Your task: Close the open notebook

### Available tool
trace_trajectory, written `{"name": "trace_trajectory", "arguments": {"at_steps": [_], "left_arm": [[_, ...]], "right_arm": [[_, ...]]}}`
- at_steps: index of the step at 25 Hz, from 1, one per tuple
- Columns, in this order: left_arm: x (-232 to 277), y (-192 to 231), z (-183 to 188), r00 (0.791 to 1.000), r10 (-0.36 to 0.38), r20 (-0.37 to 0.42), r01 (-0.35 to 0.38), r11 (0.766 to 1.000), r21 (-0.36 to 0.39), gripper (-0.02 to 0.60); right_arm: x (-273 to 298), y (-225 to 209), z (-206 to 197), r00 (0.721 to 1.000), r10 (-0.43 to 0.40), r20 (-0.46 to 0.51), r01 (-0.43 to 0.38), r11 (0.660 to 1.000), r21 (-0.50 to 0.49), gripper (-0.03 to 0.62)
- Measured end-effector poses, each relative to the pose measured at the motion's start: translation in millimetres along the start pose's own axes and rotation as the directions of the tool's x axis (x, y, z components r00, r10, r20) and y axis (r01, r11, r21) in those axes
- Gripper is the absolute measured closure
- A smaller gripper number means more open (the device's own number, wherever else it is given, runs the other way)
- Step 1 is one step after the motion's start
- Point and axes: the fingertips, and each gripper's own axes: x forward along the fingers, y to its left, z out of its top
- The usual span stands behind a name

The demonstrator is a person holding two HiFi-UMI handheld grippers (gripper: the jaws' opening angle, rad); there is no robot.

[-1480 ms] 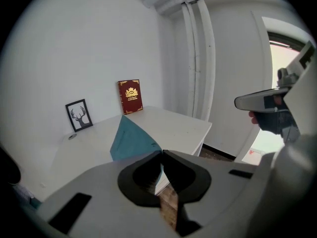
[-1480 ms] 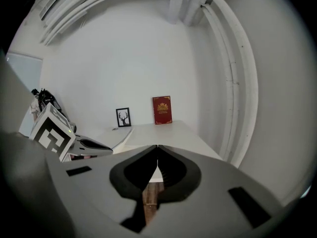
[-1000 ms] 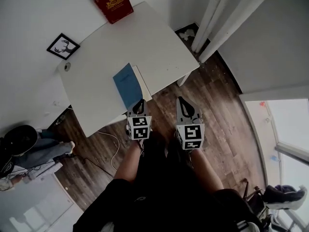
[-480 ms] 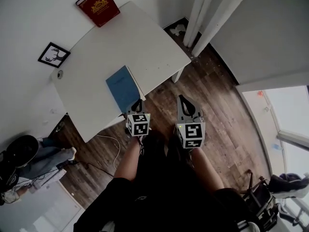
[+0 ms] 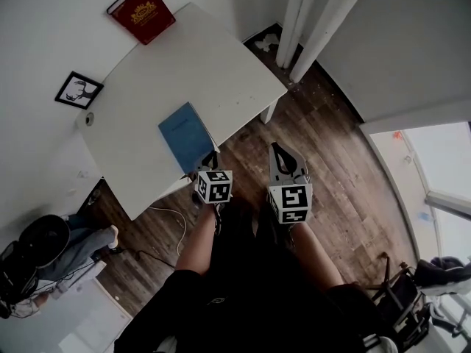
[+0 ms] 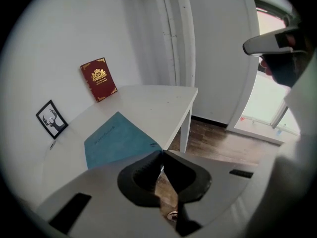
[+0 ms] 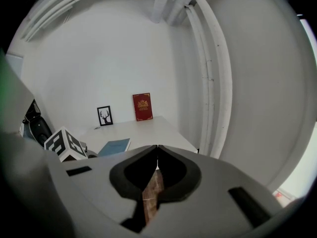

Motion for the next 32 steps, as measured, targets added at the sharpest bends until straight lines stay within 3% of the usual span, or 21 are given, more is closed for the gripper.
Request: {"name": "trace_trajectory", "arguments": {"at_steps": [17, 22, 32], "left_arm": [[8, -9, -4, 0.998, 0.009, -0.063, -0.002, 0.994, 0.113, 0.555], [6, -7, -2, 0.998, 0.051, -0.039, -0.046, 0.993, 0.109, 0.551], [-10, -18, 7, 1.0, 0.012, -0.009, -0.012, 0.998, 0.059, 0.534]], "right_arm": [[-10, -1, 0, 1.0, 0.009, 0.014, -0.009, 1.0, 0.0, 0.572], [-8, 7, -2, 0.999, 0.044, 0.0, -0.044, 0.999, 0.0, 0.572], [-11, 16, -8, 0.994, 0.105, -0.023, -0.105, 0.994, -0.01, 0.572]]}}
